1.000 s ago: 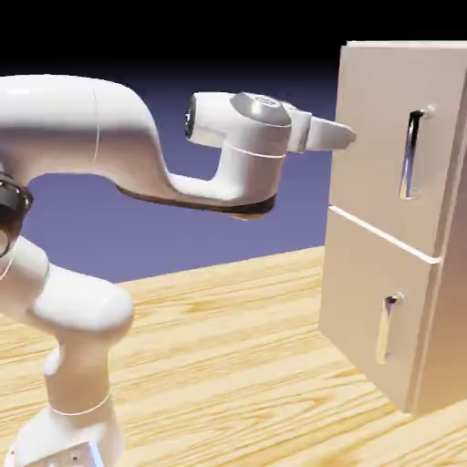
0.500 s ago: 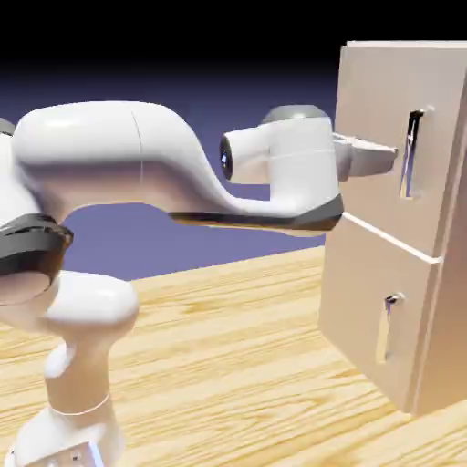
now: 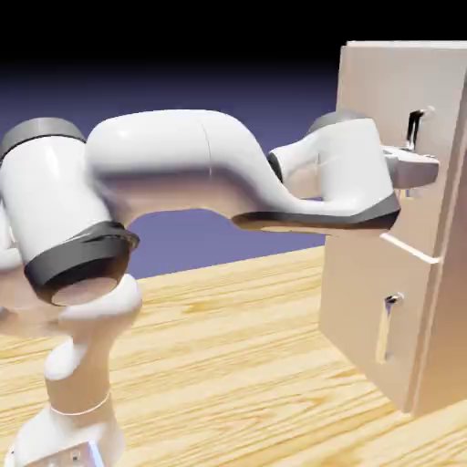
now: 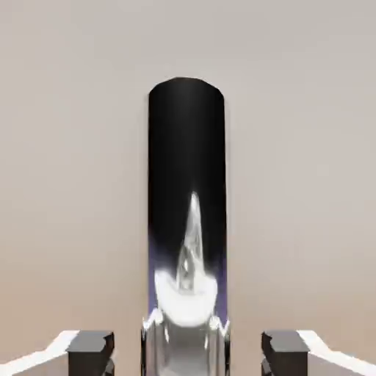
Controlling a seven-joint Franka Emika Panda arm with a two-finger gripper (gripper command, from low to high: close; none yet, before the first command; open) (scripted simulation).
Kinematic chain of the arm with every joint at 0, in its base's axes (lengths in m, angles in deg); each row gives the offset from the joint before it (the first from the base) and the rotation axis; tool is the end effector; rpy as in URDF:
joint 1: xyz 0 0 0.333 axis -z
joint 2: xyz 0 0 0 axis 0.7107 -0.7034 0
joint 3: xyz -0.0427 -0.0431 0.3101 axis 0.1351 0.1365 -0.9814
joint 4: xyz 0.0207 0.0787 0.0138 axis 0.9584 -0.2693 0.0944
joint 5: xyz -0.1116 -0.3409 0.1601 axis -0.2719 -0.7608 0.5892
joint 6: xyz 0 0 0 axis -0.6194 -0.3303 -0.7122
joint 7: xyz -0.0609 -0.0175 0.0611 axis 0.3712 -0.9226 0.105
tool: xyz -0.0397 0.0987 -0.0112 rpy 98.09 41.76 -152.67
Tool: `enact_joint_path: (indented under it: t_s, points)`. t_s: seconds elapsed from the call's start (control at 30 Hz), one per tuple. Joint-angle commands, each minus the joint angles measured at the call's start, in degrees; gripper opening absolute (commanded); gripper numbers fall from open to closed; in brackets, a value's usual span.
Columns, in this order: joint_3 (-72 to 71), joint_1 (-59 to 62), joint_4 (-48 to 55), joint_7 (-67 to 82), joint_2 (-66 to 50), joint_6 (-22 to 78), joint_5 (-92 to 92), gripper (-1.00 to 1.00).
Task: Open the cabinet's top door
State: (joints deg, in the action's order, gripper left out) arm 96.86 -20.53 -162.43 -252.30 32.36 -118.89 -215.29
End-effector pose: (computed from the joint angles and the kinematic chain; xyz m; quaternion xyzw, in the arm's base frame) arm 0.4885 -0.1101 0.5587 -0.6538 0.2692 -0.6532 0.2709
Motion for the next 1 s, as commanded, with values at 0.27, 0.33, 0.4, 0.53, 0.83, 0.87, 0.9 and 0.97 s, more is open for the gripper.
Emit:
enact_joint_path:
  t_s: [0.27,0.33,0.4,0.53,0.83,0.87,0.9,0.97]
  points:
    - [-15.80,18.69,-11.99,-0.02,-3.35,9.10,10.02,-1.00]
    - [-19.71,22.84,-14.23,0.04,-3.73,10.78,12.48,-1.00]
    - [-23.76,27.00,-16.35,0.14,-3.97,12.36,15.04,-1.00]
    - [-31.91,34.95,-20.16,0.57,-4.00,15.22,20.42,-1.00]
    - [-50.25,52.57,-25.75,0.16,-3.43,17.99,31.67,-1.00]
    - [-52.33,54.54,-26.23,0.17,-3.24,18.09,33.00,-1.00]
    - [-54.41,56.55,-26.65,0.12,-3.04,18.09,34.27,-1.00]
    - [-58.45,60.70,-27.26,-0.26,-2.70,17.62,36.41,-1.00]
